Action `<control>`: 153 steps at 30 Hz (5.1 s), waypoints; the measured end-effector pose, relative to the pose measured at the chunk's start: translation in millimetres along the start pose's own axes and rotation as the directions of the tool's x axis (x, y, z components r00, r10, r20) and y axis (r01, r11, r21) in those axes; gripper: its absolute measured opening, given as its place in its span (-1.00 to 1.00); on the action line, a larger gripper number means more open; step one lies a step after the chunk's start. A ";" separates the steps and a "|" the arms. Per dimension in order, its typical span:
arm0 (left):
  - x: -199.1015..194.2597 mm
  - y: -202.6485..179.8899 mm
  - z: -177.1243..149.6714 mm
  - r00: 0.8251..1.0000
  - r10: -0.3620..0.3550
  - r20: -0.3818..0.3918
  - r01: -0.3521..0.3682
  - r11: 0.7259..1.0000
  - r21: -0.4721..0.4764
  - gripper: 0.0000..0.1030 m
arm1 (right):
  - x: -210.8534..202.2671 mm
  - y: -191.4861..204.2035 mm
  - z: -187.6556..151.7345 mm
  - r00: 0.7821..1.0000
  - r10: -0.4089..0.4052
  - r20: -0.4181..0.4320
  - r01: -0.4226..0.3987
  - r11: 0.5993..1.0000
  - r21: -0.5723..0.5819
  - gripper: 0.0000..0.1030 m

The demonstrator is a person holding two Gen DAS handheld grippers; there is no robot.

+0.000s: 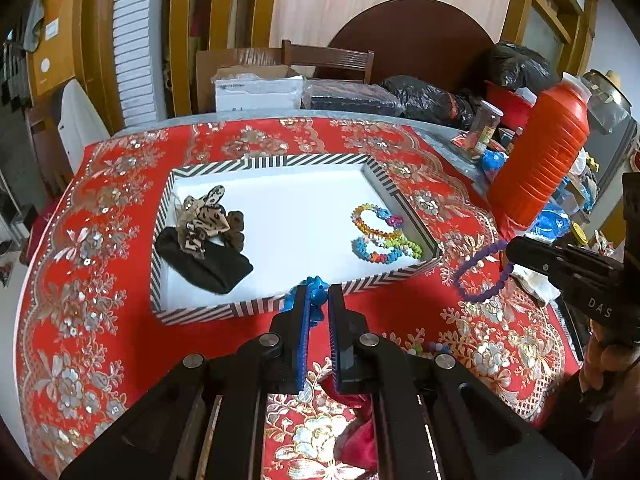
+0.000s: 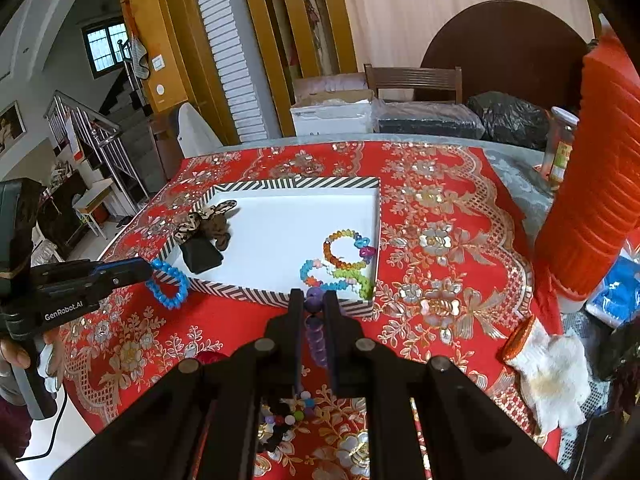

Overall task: Organize jewelry
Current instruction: 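Grasp the blue bead bracelet with the left gripper while the right grasps the purple bead bracelet, then carry both bracelets over the white tray and lower them toward its floor, then open the left gripper to drop the blue bracelet while the right drops the purple one, then grasp the red satin bow with the left gripper while the right grasps a multicolour bead bracelet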

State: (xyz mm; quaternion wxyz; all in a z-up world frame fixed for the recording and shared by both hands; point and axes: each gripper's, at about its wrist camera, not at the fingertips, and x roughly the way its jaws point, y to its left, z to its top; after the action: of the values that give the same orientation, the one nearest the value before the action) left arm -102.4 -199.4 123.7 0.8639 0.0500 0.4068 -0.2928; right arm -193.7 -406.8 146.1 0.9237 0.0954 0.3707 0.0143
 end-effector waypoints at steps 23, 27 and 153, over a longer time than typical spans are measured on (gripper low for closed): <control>17.5 5.5 3.0 1.000 0.023 -0.019 -0.023 1.000 -0.004 -1.00 | 31.9 13.1 7.0 0.998 0.020 -0.060 -0.022 0.999 -0.039 -0.82; 21.7 7.1 6.0 0.999 0.027 -0.021 -0.027 1.000 -0.006 -1.00 | 37.9 13.3 10.7 0.998 0.023 -0.065 -0.026 0.999 -0.039 -0.82; 27.6 -5.3 -83.6 0.969 -0.153 -0.196 0.121 0.979 -0.164 -0.56 | 68.3 7.2 -69.6 0.955 -0.068 -0.290 0.053 0.997 -0.059 0.08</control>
State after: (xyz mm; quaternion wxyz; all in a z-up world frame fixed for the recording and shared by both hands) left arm -147.8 -189.5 48.8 0.7956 -0.0137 0.5183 -0.3135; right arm -191.7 -381.6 51.7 0.8611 0.0574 0.5051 0.0095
